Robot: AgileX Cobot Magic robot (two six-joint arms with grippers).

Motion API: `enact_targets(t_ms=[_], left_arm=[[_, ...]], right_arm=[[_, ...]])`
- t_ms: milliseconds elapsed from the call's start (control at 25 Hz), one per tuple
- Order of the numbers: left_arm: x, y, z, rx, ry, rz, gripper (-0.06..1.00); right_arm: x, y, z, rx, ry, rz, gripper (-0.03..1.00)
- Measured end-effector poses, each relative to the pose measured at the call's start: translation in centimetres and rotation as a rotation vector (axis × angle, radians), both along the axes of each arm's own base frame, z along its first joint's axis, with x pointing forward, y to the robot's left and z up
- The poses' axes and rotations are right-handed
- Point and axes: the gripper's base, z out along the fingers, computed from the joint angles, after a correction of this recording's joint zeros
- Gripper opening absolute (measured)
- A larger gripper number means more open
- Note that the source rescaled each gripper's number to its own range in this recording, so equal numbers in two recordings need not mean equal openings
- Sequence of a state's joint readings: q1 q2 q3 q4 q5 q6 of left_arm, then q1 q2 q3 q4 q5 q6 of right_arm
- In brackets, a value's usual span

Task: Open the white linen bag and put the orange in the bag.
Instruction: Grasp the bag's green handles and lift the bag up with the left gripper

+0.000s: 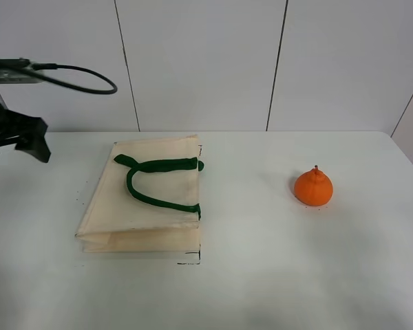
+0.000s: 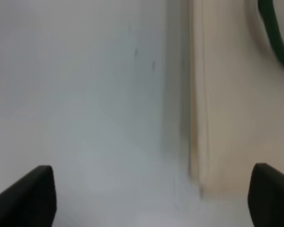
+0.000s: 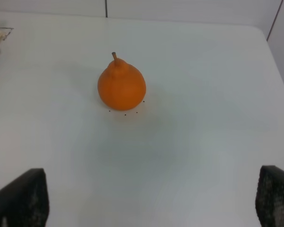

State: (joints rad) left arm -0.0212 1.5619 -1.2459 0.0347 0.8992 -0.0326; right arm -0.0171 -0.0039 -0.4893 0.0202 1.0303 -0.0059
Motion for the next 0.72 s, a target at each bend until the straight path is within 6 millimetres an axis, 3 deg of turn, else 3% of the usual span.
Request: enact_targets(t_ms=[160, 280, 480, 600, 720], left_arm=[[6.0, -0.9, -2.2, -0.030, 0.057, 0.043, 1.00], [8.8, -3.7, -4.4, -0.034, 0.119, 0.019, 1.00], [10.7, -9.4, -7.5, -0.046, 0.172, -0.029, 1.00], [11.1, -10.9, -9.1, -0.056, 0.186, -0.028, 1.00], [11.5, -11.2, -11.3, -0.049, 0.212, -0.004, 1.00]], right_arm=[[0.0, 0.0, 0.0, 0.000, 0.000, 0.000, 1.00], [0.0, 0.0, 0.0, 0.000, 0.000, 0.000, 1.00], [0.0, 0.0, 0.0, 0.000, 0.000, 0.000, 1.00], [0.0, 0.0, 0.0, 0.000, 0.000, 0.000, 1.00], [0.0, 0.0, 0.0, 0.000, 0.000, 0.000, 1.00]])
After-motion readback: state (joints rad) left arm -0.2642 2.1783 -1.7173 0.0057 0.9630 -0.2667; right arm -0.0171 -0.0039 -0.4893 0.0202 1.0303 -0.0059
